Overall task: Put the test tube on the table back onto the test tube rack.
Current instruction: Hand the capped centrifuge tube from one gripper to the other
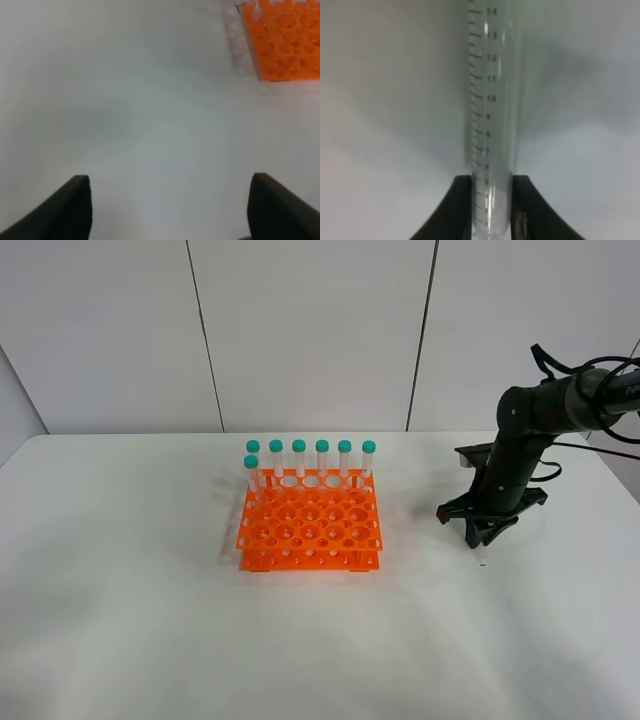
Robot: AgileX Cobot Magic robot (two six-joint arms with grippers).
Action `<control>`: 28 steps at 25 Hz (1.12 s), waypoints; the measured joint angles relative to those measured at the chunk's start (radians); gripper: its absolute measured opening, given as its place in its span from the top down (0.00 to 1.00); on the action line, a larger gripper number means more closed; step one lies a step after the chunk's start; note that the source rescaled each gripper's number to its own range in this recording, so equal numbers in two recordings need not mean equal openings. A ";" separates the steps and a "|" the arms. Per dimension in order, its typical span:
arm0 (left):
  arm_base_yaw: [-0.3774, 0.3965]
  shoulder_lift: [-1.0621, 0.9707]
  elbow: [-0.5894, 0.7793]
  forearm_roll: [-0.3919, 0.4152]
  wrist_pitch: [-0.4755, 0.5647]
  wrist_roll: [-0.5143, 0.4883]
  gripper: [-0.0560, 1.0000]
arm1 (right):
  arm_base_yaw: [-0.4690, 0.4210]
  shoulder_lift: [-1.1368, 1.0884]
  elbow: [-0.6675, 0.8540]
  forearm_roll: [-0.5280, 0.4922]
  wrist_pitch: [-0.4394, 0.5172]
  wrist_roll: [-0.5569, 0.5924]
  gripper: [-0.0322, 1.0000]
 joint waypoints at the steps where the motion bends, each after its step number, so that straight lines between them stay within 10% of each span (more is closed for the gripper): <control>1: 0.000 0.000 0.000 0.000 0.000 0.000 0.08 | 0.000 -0.023 -0.009 -0.001 0.012 0.000 0.95; 15: 0.000 0.000 0.000 0.000 0.000 0.000 0.08 | 0.000 -0.572 0.127 0.005 0.224 -0.004 0.95; 28: 0.000 0.000 0.000 0.000 0.000 0.000 0.08 | 0.118 -0.827 0.331 0.317 0.061 -0.328 0.95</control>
